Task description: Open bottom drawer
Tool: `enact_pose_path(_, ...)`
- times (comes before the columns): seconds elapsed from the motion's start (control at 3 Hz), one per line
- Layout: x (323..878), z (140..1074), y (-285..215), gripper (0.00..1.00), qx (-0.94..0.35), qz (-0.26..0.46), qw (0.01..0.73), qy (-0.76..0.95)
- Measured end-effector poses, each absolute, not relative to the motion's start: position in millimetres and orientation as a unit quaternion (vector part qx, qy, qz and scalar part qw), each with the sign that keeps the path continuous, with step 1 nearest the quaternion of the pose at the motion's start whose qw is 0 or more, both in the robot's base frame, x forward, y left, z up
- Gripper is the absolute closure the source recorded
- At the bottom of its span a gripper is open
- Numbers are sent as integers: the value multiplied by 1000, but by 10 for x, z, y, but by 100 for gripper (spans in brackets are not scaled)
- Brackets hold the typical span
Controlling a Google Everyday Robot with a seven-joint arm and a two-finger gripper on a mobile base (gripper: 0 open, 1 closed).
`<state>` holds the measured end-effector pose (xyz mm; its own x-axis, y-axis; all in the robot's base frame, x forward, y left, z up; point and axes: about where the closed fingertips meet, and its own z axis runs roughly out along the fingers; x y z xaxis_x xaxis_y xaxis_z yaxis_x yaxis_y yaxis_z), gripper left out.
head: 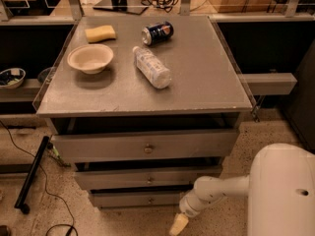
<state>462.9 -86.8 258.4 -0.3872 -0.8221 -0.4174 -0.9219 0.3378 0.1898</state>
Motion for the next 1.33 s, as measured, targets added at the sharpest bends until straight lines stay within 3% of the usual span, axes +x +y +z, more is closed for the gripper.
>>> enact_pose_path(1.33, 5006, 2273, -608, 0, -539, 211, 148, 802)
